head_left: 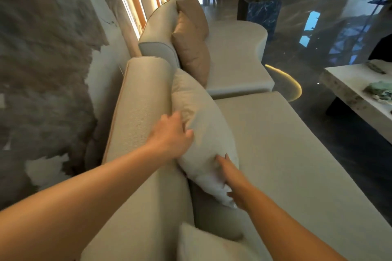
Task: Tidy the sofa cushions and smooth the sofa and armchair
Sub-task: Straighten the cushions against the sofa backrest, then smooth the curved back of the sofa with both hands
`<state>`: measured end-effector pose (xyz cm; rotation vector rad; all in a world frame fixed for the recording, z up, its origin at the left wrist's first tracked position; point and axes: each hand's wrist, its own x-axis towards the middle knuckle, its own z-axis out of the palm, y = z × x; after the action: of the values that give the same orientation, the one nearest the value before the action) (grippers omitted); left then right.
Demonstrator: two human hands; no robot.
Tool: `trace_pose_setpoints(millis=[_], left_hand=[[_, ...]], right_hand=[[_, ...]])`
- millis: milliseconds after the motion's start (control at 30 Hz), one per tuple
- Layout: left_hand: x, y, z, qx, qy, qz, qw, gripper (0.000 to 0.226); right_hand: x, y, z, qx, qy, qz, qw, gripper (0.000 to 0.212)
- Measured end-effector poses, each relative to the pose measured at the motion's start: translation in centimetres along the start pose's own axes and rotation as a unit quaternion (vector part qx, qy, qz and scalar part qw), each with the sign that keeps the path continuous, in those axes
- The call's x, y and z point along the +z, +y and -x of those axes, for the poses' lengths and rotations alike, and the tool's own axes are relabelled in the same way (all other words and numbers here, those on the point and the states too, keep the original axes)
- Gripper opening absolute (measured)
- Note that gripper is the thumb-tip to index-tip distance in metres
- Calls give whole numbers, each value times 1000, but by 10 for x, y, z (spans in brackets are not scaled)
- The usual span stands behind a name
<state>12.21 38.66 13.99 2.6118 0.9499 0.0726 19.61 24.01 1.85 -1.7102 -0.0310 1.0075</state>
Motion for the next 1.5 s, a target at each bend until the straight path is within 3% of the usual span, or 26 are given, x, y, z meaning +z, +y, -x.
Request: trace_pose_setpoints(millis=[67,167,367,500,633,800,933,1100,1333,1500], left_hand=[[1,-20,16,22,-64,16,998,30],[6,-31,35,35,-44,48,997,31],[20,-28,108,40,27,78,996,32],[46,-36,221,42,40,-72,996,38],[77,-14,352,-41,64,-136,988,59],[106,36,509,-90,-23,-185,978,59],[117,59,606,-89,-46,-205,974,67],[121,65,648,-105,-19,-177,979,65],[129,66,696,-161,50,-135,976,57],[133,71,715,-187,76,-90,975,58]], right_hand=[[18,-3,19,45,-14,-37,998,69],[9,-8,42,44,-15,-24,999,60],[-52,42,120,-29,-41,180,982,45],[-120,118,192,-22,-47,352,935,41],[-167,213,291,40,-125,424,896,35],[-195,299,434,60,-233,517,822,36],[-205,321,506,-27,-158,592,790,43],[-204,344,557,-124,-41,662,738,42],[-186,358,591,-126,37,645,753,75],[-183,355,602,-151,74,652,739,56]])
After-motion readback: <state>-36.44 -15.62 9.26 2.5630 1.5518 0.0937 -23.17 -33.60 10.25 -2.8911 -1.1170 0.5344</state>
